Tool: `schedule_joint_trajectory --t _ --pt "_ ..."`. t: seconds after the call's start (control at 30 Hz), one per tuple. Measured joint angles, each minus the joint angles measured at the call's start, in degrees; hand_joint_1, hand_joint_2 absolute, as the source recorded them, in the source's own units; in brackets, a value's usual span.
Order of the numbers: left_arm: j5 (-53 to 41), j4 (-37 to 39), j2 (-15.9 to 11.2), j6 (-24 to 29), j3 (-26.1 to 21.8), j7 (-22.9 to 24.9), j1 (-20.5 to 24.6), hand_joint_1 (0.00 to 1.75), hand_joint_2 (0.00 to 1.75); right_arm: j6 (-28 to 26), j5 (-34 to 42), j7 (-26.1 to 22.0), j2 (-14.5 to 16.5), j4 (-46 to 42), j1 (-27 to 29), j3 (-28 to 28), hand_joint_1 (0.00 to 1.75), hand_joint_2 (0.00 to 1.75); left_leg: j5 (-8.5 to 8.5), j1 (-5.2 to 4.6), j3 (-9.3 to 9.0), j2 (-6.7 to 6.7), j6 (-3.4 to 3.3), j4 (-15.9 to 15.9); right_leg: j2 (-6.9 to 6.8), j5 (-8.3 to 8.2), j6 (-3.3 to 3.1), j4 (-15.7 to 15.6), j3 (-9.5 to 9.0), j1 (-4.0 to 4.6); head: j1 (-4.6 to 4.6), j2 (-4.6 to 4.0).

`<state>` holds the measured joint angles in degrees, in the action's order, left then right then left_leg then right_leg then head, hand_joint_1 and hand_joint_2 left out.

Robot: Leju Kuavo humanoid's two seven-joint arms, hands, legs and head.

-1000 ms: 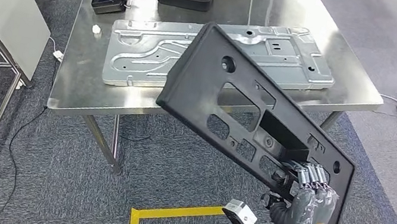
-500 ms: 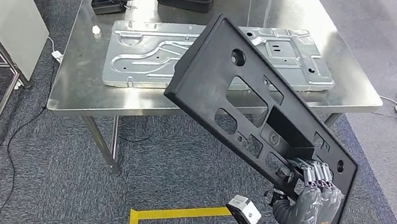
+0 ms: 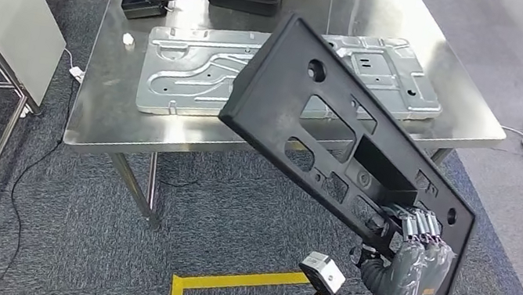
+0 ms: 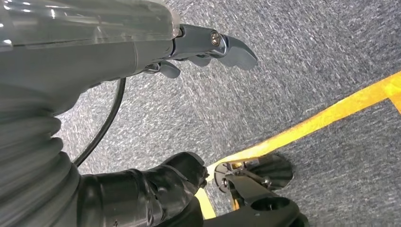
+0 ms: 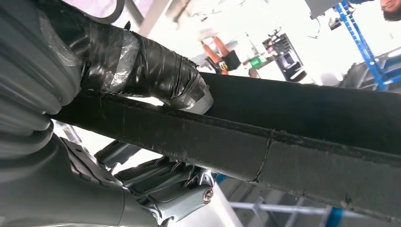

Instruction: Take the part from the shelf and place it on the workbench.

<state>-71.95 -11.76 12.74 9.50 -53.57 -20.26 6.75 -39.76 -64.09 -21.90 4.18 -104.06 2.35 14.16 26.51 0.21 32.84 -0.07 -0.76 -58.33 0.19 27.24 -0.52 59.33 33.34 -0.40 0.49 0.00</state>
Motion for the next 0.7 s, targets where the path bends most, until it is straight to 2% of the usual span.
schedule_joint_trajectory --t 0.07,0.1,0.17,0.2,0.23,0.27,0.3,0.33,0.4,0.43,0.53,0.6,0.7 --pt "0.0 0.0 -0.02 0.01 0.0 0.06 0.0 0.0 1.75 0.0 0.03 0.06 0.01 -0.01 -0.07 -0.05 1.75 1.75 1.05 0.02 0.36 0.0 0.55 -1.13 -0.03 -0.34 -0.67 -0.57 -0.28 -0.33 -0.03 0.0" --pt "0.0 0.0 -0.03 0.01 0.0 0.1 0.0 0.0 1.75 0.0 0.04 0.08 0.01 -0.01 -0.11 -0.07 1.75 1.75 2.42 0.06 1.23 -0.01 0.78 -3.17 -0.08 -0.49 -0.97 -0.81 -0.41 -0.51 -0.05 0.0" --pt "0.0 0.0 -0.04 0.01 0.0 0.18 -0.04 0.0 1.75 0.0 0.03 0.06 0.02 0.01 -0.15 -0.1 1.75 1.75 6.11 0.28 4.44 0.0 1.16 -10.25 -0.19 -0.55 -1.25 -0.83 -0.37 -0.47 -0.1 0.0" --pt "0.0 0.0 -0.05 0.01 0.0 0.21 -0.1 0.0 1.75 0.0 0.03 0.07 0.02 0.02 -0.14 -0.11 1.75 1.75 7.32 0.36 6.03 0.0 1.31 -13.66 -0.2 -0.54 -1.29 -0.77 -0.33 -0.45 -0.1 0.0" --pt "0.0 0.0 -0.06 0.0 0.0 0.24 -0.18 0.0 1.75 0.0 0.03 0.07 0.02 0.04 -0.13 -0.13 1.75 1.75 7.57 0.43 6.95 0.01 1.42 -15.59 -0.19 -0.52 -1.3 -0.72 -0.32 -0.43 -0.1 0.0" --pt "0.0 0.0 -0.06 0.0 0.0 0.27 -0.24 0.0 1.75 0.0 0.03 0.07 0.02 0.05 -0.13 -0.14 1.75 1.75 6.72 0.48 6.88 0.01 1.45 -15.38 -0.16 -0.49 -1.31 -0.66 -0.34 -0.43 -0.1 0.0" --pt "0.0 0.0 -0.06 0.0 0.0 0.29 -0.25 0.0 1.75 0.0 0.03 0.07 0.02 0.05 -0.14 -0.15 1.75 1.75 4.93 0.52 5.7 0.01 1.41 -12.86 -0.11 -0.45 -1.27 -0.62 -0.4 -0.44 -0.1 0.0" --pt "0.0 0.0 -0.07 0.01 0.0 0.3 -0.24 0.0 1.75 0.0 0.03 0.07 0.02 0.06 -0.14 -0.16 1.75 1.75 2.83 0.55 3.78 0.01 1.27 -8.78 -0.05 -0.39 -1.18 -0.58 -0.46 -0.44 -0.1 0.0" --pt "-0.01 0.0 -0.08 0.0 0.01 0.31 -0.12 0.0 1.75 0.01 0.03 0.08 0.02 0.06 -0.16 -0.18 1.75 1.75 0.36 0.38 0.51 -0.03 0.85 -1.83 0.03 -0.26 -0.74 -0.38 -0.39 -0.24 -0.09 0.0" --pt "-0.01 0.0 -0.08 -0.01 0.02 0.31 -0.1 0.0 1.75 0.01 0.03 0.09 0.02 0.06 -0.17 -0.19 1.75 1.75 0.06 0.25 -0.17 -0.06 0.61 -0.23 0.05 -0.26 -0.44 -0.33 -0.31 -0.18 -0.09 0.0" --pt "-0.03 0.0 -0.09 -0.09 0.04 0.36 -0.19 0.0 1.75 0.0 0.03 0.21 0.01 0.06 -0.22 -0.2 1.75 1.75 -0.19 0.16 -0.23 -0.08 -0.25 0.4 0.03 -0.24 0.56 -0.28 -0.22 -0.27 -0.08 0.0" --pt "-0.07 0.0 -0.09 -0.13 0.05 0.37 -0.19 0.0 1.75 0.01 0.03 0.33 0.0 0.06 -0.33 -0.21 1.75 1.75 -0.56 0.35 -0.39 0.01 -1.04 0.9 -0.03 1.59 1.13 2.15 0.75 -0.39 -0.07 0.0" --pt "-0.09 0.0 -0.1 -0.16 0.07 0.37 -0.18 0.0 1.75 0.0 0.03 0.46 -0.03 0.17 -0.35 -0.25 1.75 1.75 -0.64 0.3 -0.29 0.14 -1.53 0.96 -0.06 6.8 1.57 12.44 5.46 -0.47 -0.06 0.0"
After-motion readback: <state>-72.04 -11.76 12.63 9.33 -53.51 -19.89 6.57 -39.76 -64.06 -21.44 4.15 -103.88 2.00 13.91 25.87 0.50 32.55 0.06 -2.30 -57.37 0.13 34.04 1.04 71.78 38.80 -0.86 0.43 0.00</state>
